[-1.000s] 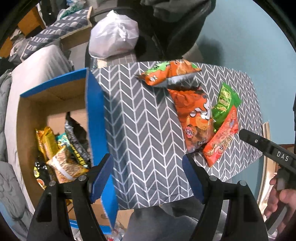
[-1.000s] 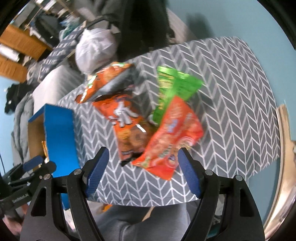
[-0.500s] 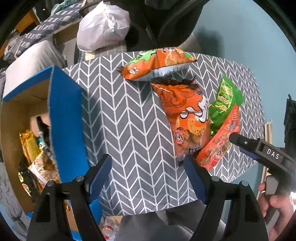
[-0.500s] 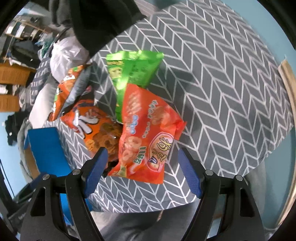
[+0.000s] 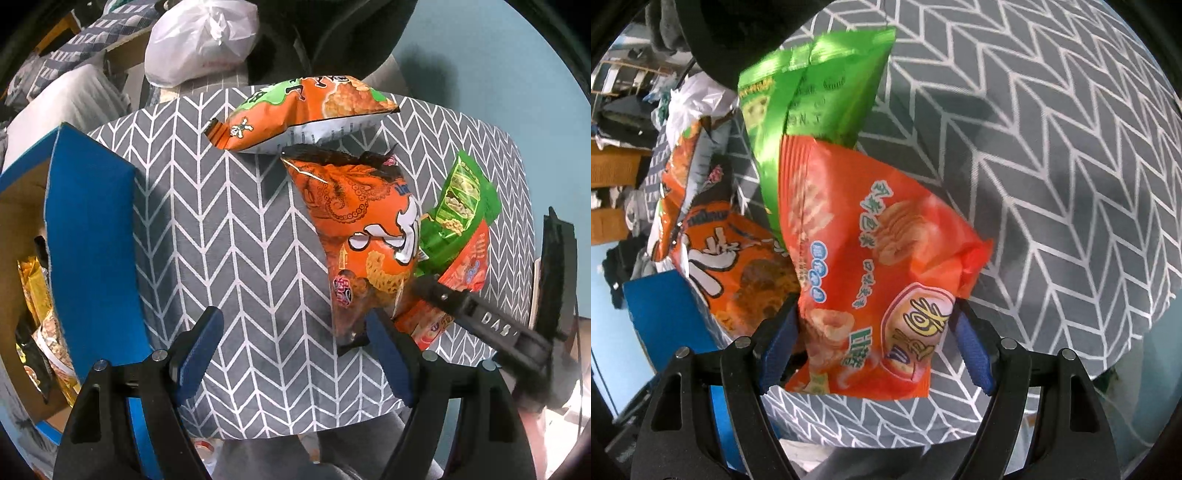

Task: Organize snacks
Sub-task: 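Grasp the orange octopus chip bag with the left tool while the right tool grasps the red-orange ring-snack bag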

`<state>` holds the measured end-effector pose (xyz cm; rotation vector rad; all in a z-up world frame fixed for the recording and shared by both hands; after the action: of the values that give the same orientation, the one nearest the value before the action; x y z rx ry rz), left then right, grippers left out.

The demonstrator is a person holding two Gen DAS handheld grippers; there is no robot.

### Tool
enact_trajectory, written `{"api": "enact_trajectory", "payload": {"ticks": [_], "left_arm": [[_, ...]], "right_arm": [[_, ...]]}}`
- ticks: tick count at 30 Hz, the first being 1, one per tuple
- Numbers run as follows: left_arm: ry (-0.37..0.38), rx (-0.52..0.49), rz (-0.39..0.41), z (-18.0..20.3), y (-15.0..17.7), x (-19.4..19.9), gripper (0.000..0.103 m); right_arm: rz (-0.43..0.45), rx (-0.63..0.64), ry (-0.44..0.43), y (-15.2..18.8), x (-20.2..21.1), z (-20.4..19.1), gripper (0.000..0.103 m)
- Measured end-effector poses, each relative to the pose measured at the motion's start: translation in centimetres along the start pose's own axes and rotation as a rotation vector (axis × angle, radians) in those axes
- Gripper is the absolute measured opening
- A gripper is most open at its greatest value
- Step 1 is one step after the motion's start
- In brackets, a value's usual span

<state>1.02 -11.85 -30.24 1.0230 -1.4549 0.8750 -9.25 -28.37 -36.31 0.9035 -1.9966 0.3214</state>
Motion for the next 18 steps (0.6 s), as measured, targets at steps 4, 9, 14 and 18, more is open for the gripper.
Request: {"api": "enact_trajectory", "payload": {"ticks": [4, 9, 14, 18], "left_arm": [[0.017, 0.019, -0.013, 0.5, -0.2, 0.0, 0.081], [0.039, 0.036, -0.022, 1.7, -0.8, 0.1, 0.082], [0.048, 0.055, -0.040, 3.1, -1.5, -0.2, 0.082], [0.054, 0.072, -0.054, 4.2, -2.0, -0.5, 0.082]], "right_arm": [[-0.009, 0.055, 0.012, 0.2, 0.2, -0.1, 0.063], [-0.031, 0.117, 0.054, 0.4, 1.1, 0.6, 0.053], [-0.035, 0.211, 0.165, 0.1, 3.3, 3.0, 0.052], [-0.035, 0.286, 0.265, -0.8, 5.4, 5.2, 0.052]]}}
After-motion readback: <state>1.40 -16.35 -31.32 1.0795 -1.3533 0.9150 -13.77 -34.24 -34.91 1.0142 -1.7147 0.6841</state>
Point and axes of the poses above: each gripper's, at about its wrist camera, not at the fingertips, and x roughly against the way its jaws point, z to its right, y to its underside, the point moved 9 cm from there along -x, roughly the way its jaws point, and after that the axes turned 15 degrees about -y, right-handed, at the moved point
